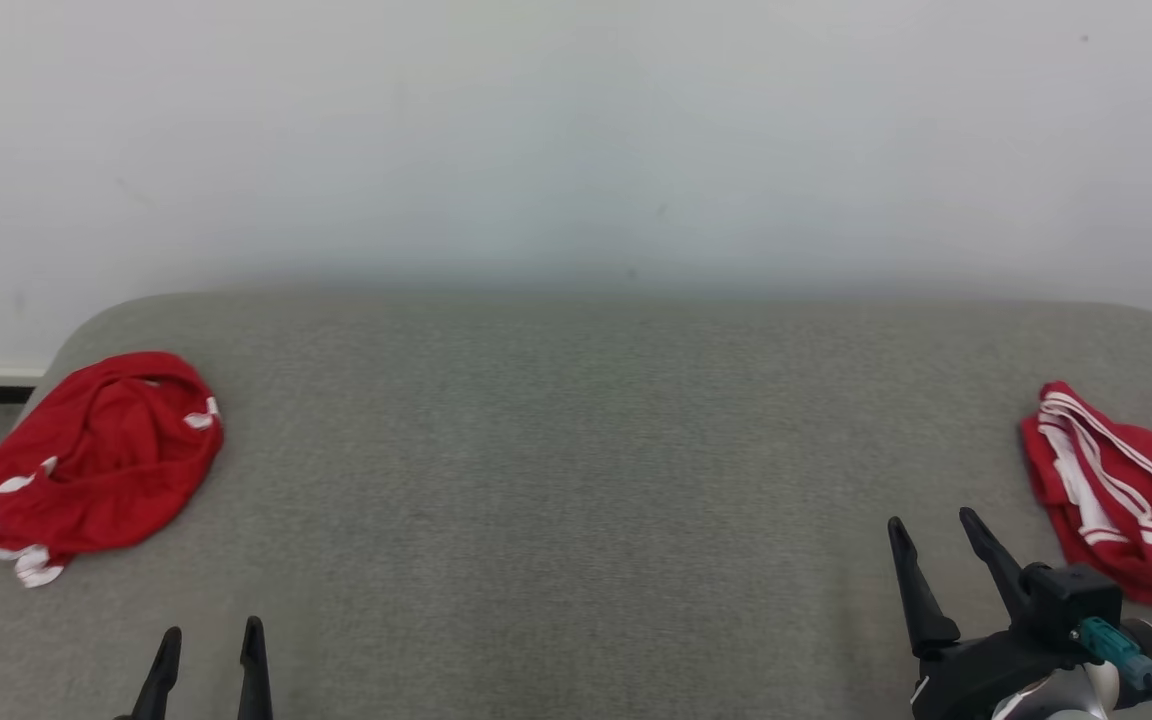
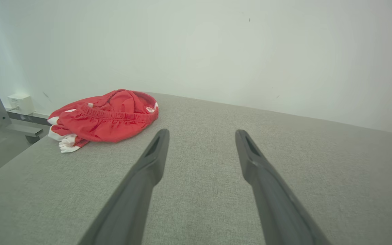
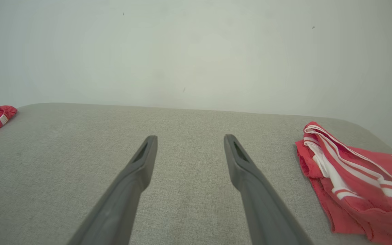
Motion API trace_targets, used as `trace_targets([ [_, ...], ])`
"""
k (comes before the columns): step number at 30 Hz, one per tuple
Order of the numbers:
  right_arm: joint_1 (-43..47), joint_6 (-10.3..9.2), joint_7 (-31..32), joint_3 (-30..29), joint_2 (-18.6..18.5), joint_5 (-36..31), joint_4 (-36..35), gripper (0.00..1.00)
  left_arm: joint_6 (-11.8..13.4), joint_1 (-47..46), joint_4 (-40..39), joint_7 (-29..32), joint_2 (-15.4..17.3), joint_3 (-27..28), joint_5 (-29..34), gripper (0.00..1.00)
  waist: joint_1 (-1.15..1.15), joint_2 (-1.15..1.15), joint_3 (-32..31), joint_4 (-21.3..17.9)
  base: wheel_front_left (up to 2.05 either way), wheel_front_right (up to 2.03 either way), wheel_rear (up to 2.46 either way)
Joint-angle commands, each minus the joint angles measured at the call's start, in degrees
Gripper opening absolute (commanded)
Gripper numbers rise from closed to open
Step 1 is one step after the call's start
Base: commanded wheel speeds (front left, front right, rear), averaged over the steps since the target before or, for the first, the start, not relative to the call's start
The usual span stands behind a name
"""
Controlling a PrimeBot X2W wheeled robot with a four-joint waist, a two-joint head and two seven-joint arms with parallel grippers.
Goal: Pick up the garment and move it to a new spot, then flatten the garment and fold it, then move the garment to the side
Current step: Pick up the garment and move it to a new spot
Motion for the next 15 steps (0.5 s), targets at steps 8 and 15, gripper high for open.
trace_targets([
  [8,-0.12,-0.15,-0.68,1.14,1.37,0.38,0.41,1.00,-0.25,1.38,-0.17,-0.12,1.14,0.78,0.38,1.00,0.00,0.00,-0.46,9.91,0.00,0.00,0.00],
  [15,-0.61,-0.14,-1.25,2.05,2.13,0.72,1.50,1.00,0.05,2.15,-0.44,-0.12,2.14,1.59,0.26,1.00,0.00,0.00,-0.68,15.48,0.00,0.00,0.00],
])
